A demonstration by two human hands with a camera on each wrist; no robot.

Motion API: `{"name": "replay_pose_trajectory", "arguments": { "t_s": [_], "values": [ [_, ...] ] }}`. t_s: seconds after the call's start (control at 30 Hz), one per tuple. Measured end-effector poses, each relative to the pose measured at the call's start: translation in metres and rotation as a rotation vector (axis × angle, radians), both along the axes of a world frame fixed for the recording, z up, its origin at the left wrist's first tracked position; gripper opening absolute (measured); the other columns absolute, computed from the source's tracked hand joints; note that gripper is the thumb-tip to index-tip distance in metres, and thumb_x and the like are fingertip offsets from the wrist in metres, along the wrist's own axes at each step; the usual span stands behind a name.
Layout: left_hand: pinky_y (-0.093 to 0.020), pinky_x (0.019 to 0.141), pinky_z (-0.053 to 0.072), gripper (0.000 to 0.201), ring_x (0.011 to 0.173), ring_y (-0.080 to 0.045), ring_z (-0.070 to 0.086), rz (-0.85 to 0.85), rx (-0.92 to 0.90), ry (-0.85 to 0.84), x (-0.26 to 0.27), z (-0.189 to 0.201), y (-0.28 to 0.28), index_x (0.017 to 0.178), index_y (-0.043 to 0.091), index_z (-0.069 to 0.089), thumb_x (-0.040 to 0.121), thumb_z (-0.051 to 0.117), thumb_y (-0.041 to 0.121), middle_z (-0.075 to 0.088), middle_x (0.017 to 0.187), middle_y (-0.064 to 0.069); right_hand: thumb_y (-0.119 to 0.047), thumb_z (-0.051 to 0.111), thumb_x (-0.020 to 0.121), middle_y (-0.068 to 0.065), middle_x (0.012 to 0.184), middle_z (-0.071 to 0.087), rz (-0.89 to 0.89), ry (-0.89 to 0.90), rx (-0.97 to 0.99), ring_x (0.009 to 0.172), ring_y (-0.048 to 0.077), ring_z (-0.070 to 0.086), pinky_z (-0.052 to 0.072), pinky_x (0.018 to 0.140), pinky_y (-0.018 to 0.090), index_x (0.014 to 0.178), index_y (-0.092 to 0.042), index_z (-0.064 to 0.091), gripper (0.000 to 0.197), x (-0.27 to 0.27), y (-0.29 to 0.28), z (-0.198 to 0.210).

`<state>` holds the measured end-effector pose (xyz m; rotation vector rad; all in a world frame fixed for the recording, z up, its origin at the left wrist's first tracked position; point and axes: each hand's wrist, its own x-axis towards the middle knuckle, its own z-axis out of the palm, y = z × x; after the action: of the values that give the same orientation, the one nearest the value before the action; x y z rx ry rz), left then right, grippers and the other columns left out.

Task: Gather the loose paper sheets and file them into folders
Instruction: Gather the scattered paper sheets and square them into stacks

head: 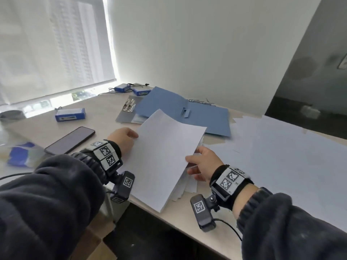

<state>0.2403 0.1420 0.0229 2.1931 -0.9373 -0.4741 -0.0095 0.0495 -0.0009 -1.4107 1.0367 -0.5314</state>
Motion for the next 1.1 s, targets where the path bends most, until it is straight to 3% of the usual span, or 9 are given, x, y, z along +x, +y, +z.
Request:
{"name": "replay_pose_trajectory", "arguments": {
  "t_s": [0.13,0.23,0.37,0.47,0.63,0.77,0.93,1.0,1.1],
  "values": [
    [-0.025,0.093,0.043,0.050,0.108,-0.025,0.059,-0.038,0.038,0.048,0.012,-0.005,0.001,0.126,0.017,0.066,0.088,0.047,-0.009,0.063,0.123,-0.003,-0.017,0.066,0.092,0.014,0.097,0.074,-0.012,0.020,0.027,0.051,0.018,0.062,0.041,0.042,0.021,0.121,-0.016,0.059,0.030,0.011,-0.002,-0.010],
    [-0.030,0.096,0.043,0.039,0.109,-0.026,0.060,-0.065,-0.005,0.074,0.013,-0.001,0.001,0.123,0.017,0.067,0.089,0.059,0.000,0.064,0.128,-0.006,-0.023,0.064,0.095,0.010,0.082,0.072,-0.030,0.031,0.017,0.051,0.017,0.060,0.040,0.042,0.021,0.123,-0.020,0.056,0.029,0.000,-0.001,-0.007],
    [-0.028,0.079,0.043,0.019,0.087,-0.018,0.059,-0.165,-0.156,0.083,-0.019,0.010,-0.003,0.095,0.028,0.068,0.090,0.063,0.010,0.069,0.104,0.000,-0.029,0.060,0.095,0.005,0.088,0.076,-0.009,0.120,-0.144,0.061,0.017,0.064,0.046,0.050,0.026,0.123,-0.032,0.055,0.029,-0.035,0.000,0.002],
    [-0.026,0.067,0.043,0.015,0.081,-0.014,0.060,-0.327,-0.138,0.036,-0.069,0.015,-0.007,0.093,0.033,0.068,0.090,0.063,0.019,0.066,0.098,0.006,-0.029,0.059,0.095,0.003,0.091,0.076,-0.008,0.166,-0.218,0.065,0.016,0.066,0.048,0.057,0.029,0.119,-0.033,0.060,0.024,-0.068,0.001,0.011],
    [-0.043,0.108,0.036,0.010,0.118,-0.011,0.051,-0.592,-0.008,-0.284,-0.150,0.018,-0.023,0.097,0.043,0.064,0.089,0.059,0.039,0.056,0.126,0.018,-0.029,0.058,0.097,-0.001,0.090,0.076,-0.086,0.193,-0.273,0.065,0.014,0.066,0.046,0.059,0.029,0.110,-0.028,0.066,0.016,-0.135,0.003,0.030],
    [-0.043,0.108,0.035,0.012,0.112,-0.011,0.052,-0.721,0.047,-0.335,-0.200,0.024,-0.037,0.100,0.045,0.063,0.090,0.057,0.044,0.055,0.125,0.019,-0.029,0.058,0.097,-0.002,0.090,0.076,-0.152,0.244,-0.322,0.067,0.013,0.065,0.047,0.062,0.028,0.106,-0.026,0.068,0.014,-0.195,0.016,0.042],
    [-0.035,0.102,0.037,0.013,0.084,-0.003,0.059,-0.866,0.092,-0.431,-0.254,0.025,-0.054,0.100,0.045,0.062,0.092,0.053,0.049,0.059,0.097,0.022,-0.046,0.063,0.090,-0.020,0.090,0.069,0.056,0.690,-0.562,0.079,0.002,0.064,0.053,0.080,0.026,0.100,-0.039,0.067,0.013,-0.264,0.045,0.036],
    [-0.029,0.090,0.042,0.019,0.084,-0.004,0.056,-0.932,0.125,-0.457,-0.275,0.024,-0.060,0.108,0.040,0.064,0.094,0.054,0.046,0.053,0.099,0.023,-0.053,0.062,0.088,-0.025,0.101,0.066,0.209,0.867,-0.640,0.090,-0.002,0.061,0.051,0.087,0.027,0.108,-0.042,0.065,0.023,-0.284,0.058,0.035],
    [-0.028,0.090,0.043,0.030,0.095,-0.010,0.052,-1.018,0.223,-0.524,-0.300,0.017,-0.068,0.120,0.036,0.061,0.093,0.055,0.048,0.055,0.113,0.017,-0.067,0.065,0.081,-0.027,0.130,0.054,0.382,0.989,-0.678,0.114,-0.005,0.048,0.041,0.102,0.025,0.130,-0.043,0.056,0.054,-0.311,0.077,0.031]
  ]
}}
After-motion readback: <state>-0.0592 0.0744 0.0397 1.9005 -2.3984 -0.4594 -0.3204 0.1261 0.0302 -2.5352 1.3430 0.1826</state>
